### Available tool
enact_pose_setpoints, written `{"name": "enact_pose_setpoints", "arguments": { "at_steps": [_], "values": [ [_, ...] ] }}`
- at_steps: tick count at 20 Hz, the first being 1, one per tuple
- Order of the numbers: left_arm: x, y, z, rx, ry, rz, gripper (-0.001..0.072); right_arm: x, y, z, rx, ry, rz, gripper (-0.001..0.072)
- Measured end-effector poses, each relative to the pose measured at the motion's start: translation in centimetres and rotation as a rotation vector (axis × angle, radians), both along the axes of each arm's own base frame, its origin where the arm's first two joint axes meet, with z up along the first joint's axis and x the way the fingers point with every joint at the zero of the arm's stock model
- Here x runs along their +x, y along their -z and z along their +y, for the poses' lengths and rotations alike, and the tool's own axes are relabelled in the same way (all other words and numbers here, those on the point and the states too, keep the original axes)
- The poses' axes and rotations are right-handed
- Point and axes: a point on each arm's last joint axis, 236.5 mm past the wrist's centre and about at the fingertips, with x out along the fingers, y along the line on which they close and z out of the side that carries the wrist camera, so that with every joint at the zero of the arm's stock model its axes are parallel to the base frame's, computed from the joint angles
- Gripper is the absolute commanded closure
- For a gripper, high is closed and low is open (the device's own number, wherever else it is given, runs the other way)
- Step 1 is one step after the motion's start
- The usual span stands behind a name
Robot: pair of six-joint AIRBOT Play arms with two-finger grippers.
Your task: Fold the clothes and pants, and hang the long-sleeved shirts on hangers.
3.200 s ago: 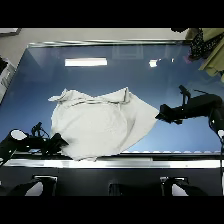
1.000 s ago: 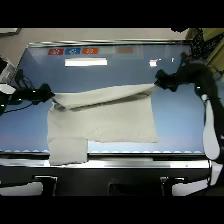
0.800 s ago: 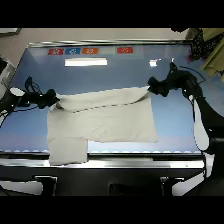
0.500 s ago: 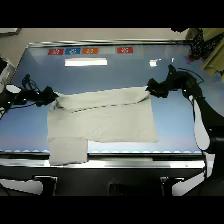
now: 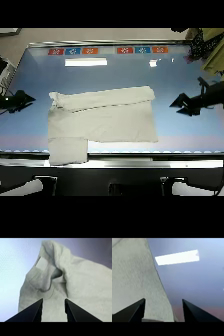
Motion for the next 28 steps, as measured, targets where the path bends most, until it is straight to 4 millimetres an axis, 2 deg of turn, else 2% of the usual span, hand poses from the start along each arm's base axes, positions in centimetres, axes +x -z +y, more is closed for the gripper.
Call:
{"name": "enact_pose_setpoints", "arguments": {
  "at_steps": [4, 9, 16, 23, 25, 26, 28],
  "values": [
    [-4.4, 3.2, -1.4, -0.054, -0.018, 0.089, 0.0375, -5.6, 3.5, 2.0, 0.095, -0.015, 0.109, 0.0166],
    [-7.1, 5.6, -2.8, -0.098, -0.017, 0.162, 0.0375, -9.6, 6.5, 4.5, 0.182, -0.040, 0.168, 0.0167],
    [-7.8, 6.2, -3.2, -0.109, -0.015, 0.181, 0.0375, -11.9, 8.6, 6.5, 0.241, -0.053, 0.181, 0.0171],
    [-7.9, 6.3, -3.3, -0.111, -0.014, 0.185, 0.0375, -11.8, 9.1, 8.0, 0.275, -0.040, 0.157, 0.0188],
    [-7.9, 6.3, -3.3, -0.111, -0.014, 0.185, 0.0375, -11.7, 9.4, 9.0, 0.260, -0.069, 0.155, 0.0258],
    [-8.0, 6.3, -3.3, -0.112, -0.013, 0.185, 0.0375, -11.8, 9.5, 9.4, 0.249, -0.081, 0.160, 0.0337],
    [-8.1, 6.3, -3.2, -0.108, -0.009, 0.191, 0.0375, -11.7, 10.1, 9.8, 0.217, -0.094, 0.165, 0.0579]
  ]
}}
